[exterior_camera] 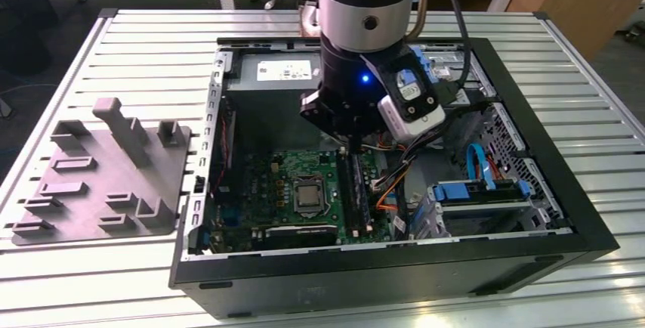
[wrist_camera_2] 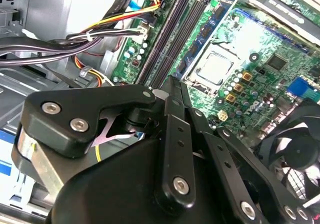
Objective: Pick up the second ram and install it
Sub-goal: 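Insert the second ram into the second slot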
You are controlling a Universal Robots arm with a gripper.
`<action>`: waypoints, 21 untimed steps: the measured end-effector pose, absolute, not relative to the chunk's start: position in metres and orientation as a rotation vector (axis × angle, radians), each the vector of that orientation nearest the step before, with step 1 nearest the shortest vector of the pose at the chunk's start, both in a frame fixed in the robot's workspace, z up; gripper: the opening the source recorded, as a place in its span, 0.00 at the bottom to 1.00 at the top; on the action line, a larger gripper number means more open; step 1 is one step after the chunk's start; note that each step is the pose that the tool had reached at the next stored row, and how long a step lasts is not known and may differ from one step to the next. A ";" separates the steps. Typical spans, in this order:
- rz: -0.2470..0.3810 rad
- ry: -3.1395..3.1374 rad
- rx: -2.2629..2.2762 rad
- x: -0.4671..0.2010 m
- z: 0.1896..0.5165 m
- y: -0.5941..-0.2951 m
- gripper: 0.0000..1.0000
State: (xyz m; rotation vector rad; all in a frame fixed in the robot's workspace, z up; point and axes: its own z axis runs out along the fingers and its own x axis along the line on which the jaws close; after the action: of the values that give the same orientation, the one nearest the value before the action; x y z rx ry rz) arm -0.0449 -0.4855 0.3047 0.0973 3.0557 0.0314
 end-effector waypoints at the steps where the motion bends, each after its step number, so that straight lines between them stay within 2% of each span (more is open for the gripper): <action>1: 0.031 3.056 0.097 -0.044 0.304 -0.485 0.11; 21: 0.031 3.056 0.097 -0.043 0.288 -0.484 0.11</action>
State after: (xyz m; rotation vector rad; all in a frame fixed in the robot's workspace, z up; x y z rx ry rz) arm -0.0429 -0.4839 0.2876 0.0972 3.0558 0.0312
